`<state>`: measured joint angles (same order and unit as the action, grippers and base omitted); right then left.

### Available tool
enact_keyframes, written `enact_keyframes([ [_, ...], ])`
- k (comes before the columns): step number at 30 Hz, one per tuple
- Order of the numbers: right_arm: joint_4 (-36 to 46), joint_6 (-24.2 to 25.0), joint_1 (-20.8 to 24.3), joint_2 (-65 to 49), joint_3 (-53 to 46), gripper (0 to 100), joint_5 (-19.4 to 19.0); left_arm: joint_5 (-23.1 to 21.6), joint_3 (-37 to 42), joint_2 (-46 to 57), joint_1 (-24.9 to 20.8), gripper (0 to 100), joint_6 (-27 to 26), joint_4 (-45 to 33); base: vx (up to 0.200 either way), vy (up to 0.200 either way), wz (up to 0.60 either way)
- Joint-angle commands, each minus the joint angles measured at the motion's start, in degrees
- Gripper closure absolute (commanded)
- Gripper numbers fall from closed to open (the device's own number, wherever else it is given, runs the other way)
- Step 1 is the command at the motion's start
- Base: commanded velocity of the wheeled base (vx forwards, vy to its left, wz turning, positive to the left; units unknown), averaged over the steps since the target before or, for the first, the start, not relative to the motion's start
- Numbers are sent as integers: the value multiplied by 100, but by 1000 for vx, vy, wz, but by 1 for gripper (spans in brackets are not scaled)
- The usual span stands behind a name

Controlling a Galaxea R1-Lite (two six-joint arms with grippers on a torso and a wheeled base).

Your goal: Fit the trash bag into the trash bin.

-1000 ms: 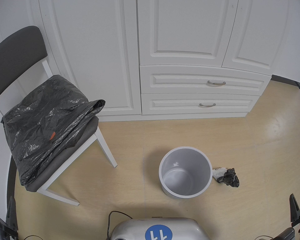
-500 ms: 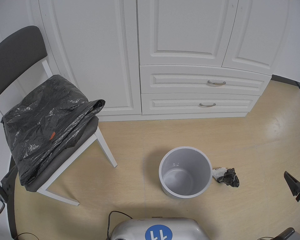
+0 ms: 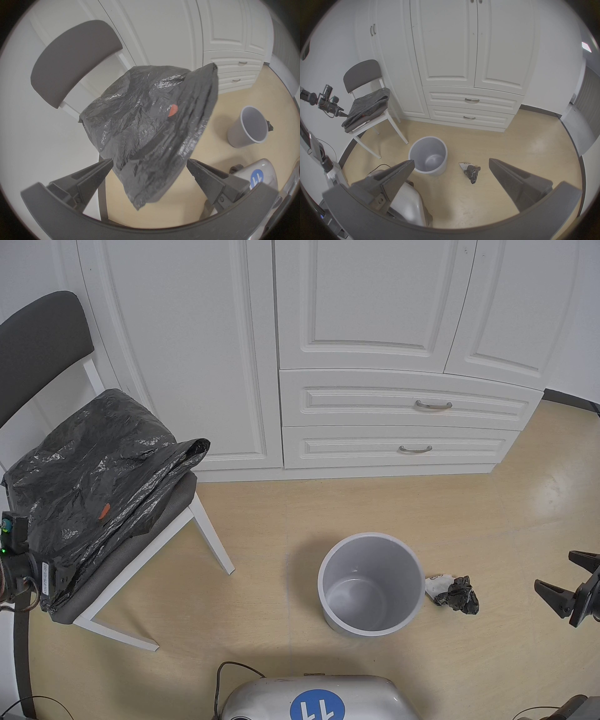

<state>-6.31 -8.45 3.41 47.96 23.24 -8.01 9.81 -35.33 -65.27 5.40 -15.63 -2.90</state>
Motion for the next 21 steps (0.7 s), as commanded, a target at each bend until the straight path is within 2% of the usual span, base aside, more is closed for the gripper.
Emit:
enact_keyframes([
  [1, -107, -8, 98, 302, -21, 0, 1, 21, 8, -830, 181, 0, -28, 308, 0, 0, 0],
  [16, -116, -8, 89, 214, -3, 0, 19, 29, 52, -847, 189, 0, -28, 387, 0, 0, 0],
  [21, -116, -8, 89, 100, -3, 0, 10, 21, -79, -513, 102, 0, -37, 413, 0, 0, 0],
])
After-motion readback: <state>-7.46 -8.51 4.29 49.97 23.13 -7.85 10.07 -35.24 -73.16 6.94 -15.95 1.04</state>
